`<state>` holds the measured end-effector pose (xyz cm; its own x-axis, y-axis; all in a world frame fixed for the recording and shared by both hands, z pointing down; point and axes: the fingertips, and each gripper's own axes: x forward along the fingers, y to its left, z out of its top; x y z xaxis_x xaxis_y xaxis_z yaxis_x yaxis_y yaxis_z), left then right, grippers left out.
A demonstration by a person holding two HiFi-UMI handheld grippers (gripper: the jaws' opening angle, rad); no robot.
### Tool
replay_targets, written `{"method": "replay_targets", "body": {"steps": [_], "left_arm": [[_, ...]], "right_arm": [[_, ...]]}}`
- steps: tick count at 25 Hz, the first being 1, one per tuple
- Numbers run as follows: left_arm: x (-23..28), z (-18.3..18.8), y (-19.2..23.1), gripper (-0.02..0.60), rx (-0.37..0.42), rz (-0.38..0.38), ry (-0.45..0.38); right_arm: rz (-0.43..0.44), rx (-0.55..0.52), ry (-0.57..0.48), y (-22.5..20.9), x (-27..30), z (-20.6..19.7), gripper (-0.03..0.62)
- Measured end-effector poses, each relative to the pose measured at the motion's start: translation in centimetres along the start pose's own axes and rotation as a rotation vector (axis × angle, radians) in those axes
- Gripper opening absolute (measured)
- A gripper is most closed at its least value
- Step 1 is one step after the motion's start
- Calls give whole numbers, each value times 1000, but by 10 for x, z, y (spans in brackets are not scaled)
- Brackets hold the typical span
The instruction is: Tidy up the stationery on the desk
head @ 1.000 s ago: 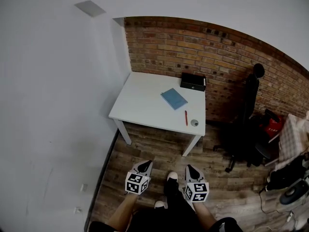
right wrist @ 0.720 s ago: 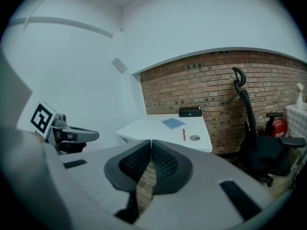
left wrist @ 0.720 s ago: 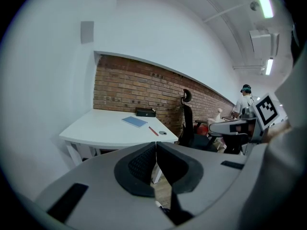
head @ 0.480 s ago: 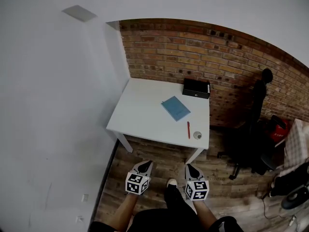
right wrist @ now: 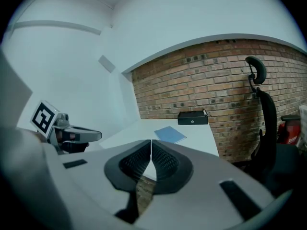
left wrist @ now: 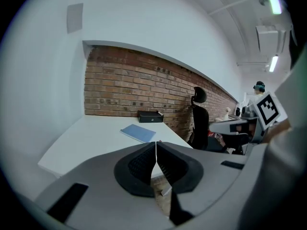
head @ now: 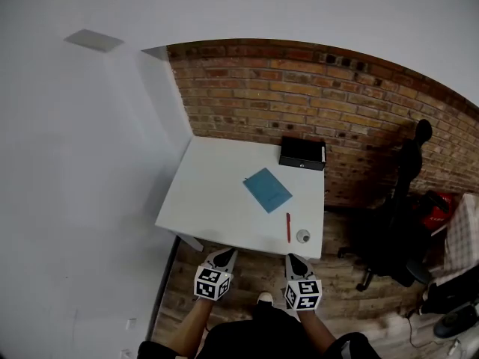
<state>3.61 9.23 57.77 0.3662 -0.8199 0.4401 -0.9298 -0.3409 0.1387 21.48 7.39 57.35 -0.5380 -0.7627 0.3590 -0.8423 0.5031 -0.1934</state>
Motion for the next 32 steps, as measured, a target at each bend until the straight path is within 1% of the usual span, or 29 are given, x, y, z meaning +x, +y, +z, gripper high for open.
{"method": "replay_targets", "body": {"steps": [7, 10, 16, 18, 21, 24, 27, 29, 32], "left_arm": [[55, 33, 28, 17, -6, 7, 6], [70, 36, 35, 17, -6, 1, 19], [99, 44, 60, 17, -15, -22, 37], [112, 48, 72, 17, -3, -43, 42], [134, 58, 89, 17, 30, -96, 53], [156, 68, 110, 17, 60, -148, 62], [179, 79, 133, 17, 84, -195, 74], [191, 87, 146, 17, 99, -229, 81], [209, 97, 163, 18, 127, -292, 93]], "right_arm": [[48, -18, 39, -19, 58, 22, 23], [59, -13, 52, -23, 73, 26, 23], [49, 5, 81, -29, 104, 27, 23], [40, 17, 77, -29, 118, 30, 23], [8, 33, 68, -32, 144, 38, 23], [-35, 50, 66, -31, 170, 46, 23], [-99, 79, 66, -34, 197, 54, 23], [-133, 121, 70, -36, 212, 58, 24], [-167, 217, 72, -37, 234, 61, 25]]}}
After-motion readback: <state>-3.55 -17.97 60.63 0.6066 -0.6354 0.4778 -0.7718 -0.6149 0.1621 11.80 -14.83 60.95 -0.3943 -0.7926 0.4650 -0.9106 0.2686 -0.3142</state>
